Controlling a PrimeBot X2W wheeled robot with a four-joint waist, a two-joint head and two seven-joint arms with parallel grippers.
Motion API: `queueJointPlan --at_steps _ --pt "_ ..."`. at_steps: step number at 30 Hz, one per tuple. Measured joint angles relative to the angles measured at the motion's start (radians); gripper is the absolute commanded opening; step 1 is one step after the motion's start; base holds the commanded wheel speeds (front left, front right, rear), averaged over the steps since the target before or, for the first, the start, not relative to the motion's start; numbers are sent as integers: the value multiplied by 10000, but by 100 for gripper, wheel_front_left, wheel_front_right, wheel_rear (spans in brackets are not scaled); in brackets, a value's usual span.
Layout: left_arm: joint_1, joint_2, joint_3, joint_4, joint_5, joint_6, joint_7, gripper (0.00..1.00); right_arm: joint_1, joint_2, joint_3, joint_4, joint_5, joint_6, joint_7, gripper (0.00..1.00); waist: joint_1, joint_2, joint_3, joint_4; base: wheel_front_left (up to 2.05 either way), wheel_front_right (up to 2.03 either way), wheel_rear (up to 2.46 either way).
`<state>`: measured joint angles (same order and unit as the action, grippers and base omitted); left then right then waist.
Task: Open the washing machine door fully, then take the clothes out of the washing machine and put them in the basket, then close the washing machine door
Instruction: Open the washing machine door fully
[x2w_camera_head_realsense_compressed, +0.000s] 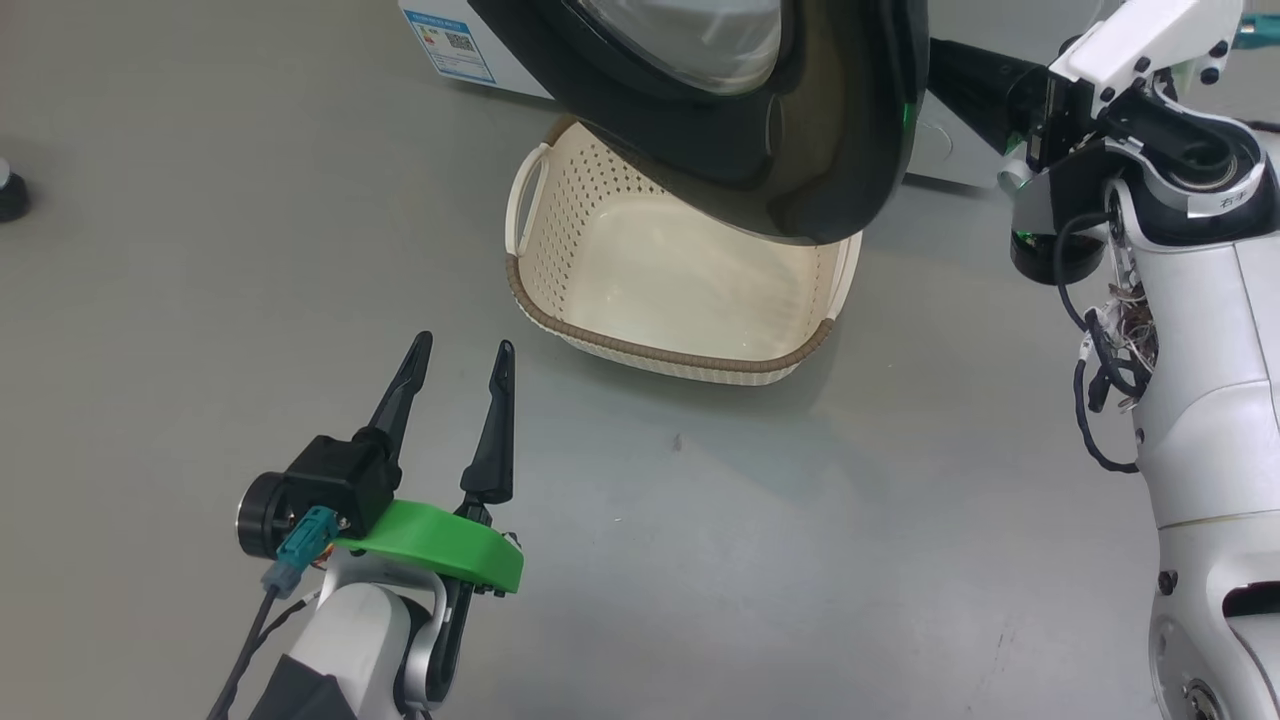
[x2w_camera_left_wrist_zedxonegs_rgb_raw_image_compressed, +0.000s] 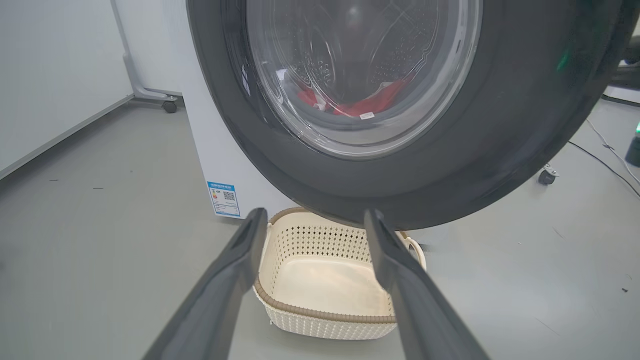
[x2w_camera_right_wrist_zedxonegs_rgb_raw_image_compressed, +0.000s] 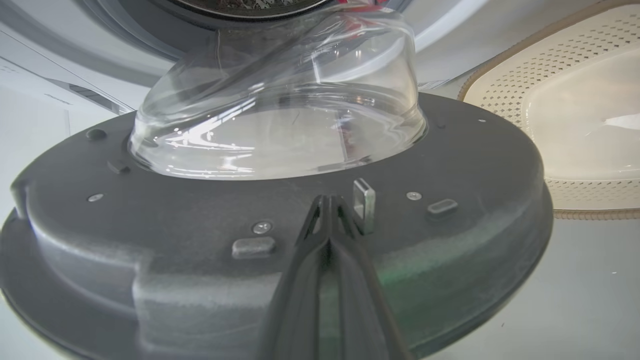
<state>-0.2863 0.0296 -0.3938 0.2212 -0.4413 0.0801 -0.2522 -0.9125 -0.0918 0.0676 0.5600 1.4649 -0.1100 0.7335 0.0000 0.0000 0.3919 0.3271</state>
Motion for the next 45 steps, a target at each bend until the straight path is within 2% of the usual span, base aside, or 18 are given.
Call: queueJointPlan --at_steps 8,14,24,30,45 --pt "2 0 12 4 0 33 0 100 204 84 276 25 165 -59 270 0 0 0 -174 -5 0 0 0" --pt "4 0 12 4 0 40 0 100 219 171 153 4 861 -63 405 0 0 0 -258 -12 0 0 0" --pt "35 0 -38 6 0 42 0 100 569 174 585 -48 1409 -73 619 0 0 0 -395 49 0 0 0" --pt "50 -4 -232 77 -71 44 0 100 971 169 1012 -46 2219 -75 665 0 0 0 -521 160 0 0 0" --pt "215 0 -240 84 -71 88 0 100 1297 173 2947 -491 3971 -161 604 0 0 0 -750 321 0 0 0"
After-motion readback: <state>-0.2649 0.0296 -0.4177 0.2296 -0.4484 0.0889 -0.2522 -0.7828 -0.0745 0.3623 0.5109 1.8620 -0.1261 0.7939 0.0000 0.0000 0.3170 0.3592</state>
